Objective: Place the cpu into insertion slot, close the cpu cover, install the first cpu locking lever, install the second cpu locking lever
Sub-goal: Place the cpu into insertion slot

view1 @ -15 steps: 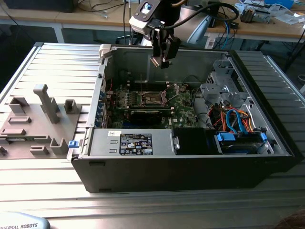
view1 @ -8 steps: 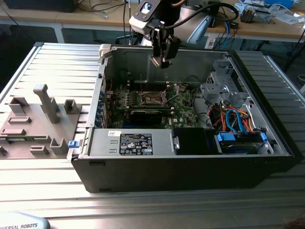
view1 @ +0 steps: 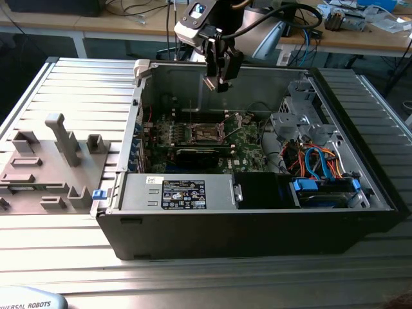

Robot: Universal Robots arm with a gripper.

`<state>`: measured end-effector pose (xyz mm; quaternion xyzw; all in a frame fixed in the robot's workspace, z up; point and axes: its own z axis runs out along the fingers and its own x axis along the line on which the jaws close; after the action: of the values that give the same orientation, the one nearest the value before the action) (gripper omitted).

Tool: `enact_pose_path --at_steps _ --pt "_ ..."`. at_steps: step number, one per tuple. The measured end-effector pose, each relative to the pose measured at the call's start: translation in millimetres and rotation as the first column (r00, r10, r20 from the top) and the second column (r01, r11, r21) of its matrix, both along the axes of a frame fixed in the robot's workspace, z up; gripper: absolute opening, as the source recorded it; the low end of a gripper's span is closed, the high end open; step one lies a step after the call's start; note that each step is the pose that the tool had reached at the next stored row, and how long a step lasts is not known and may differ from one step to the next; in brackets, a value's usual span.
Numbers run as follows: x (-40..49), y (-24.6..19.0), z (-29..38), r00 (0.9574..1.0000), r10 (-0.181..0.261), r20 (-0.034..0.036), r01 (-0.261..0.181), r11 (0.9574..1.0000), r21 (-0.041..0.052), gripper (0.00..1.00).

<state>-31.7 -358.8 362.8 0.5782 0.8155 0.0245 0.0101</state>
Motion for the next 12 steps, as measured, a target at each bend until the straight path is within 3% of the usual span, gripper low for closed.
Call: enact_pose_path --at_steps 12 --pt "0.0 0.0 0.0 0.9999 -0.010 0.0000 0.010 0.9999 -0.0001 0.54"
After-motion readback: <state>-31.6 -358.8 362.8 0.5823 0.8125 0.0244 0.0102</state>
